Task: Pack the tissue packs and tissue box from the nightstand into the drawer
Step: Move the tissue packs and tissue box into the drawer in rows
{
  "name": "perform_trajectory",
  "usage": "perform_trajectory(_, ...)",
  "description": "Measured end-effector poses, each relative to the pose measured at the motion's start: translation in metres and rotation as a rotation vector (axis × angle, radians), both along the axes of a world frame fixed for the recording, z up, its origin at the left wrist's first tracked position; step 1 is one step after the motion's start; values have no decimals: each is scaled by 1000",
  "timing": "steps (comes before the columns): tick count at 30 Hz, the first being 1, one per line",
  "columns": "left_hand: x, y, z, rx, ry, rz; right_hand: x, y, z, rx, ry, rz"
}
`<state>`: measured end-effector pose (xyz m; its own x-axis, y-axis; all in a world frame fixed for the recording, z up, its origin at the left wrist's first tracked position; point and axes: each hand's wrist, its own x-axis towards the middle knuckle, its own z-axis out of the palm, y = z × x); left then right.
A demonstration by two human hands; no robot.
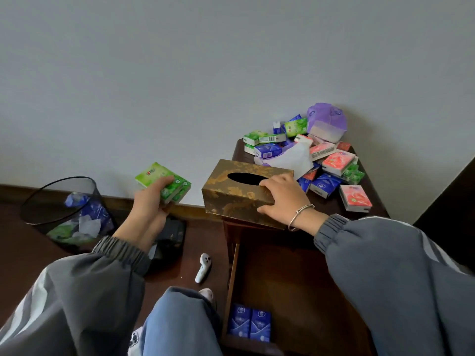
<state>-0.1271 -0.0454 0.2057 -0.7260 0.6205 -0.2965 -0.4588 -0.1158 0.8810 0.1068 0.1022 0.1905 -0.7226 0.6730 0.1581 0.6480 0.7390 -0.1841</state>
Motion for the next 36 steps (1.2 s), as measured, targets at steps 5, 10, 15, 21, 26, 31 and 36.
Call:
perform_trajectory(5, 25, 23, 7, 29, 25, -65, -5, 2, -6, 99, 0, 12)
perform_trajectory(10, 52, 50, 14, 121, 77, -180, 34, 5, -5, 140, 222, 69)
perform_trajectory(15, 78, 76, 17, 283, 49, -359, 120, 58, -3, 208, 298, -345)
perform_trajectory(21, 116, 112, 12, 236, 27, -473, 164, 101, -21, -236, 73, -675)
perform_trajectory(26, 118, 122, 6, 245, -13, -485, 143, 104, -34, -226, 41, -705)
perform_trajectory(31, 110, 122, -1, 260, -47, -526, 150, 107, -16, -171, 254, -770)
perform_trajectory(36, 108, 121, -2, 319, -89, -560, 125, 142, 19, -115, 579, -751)
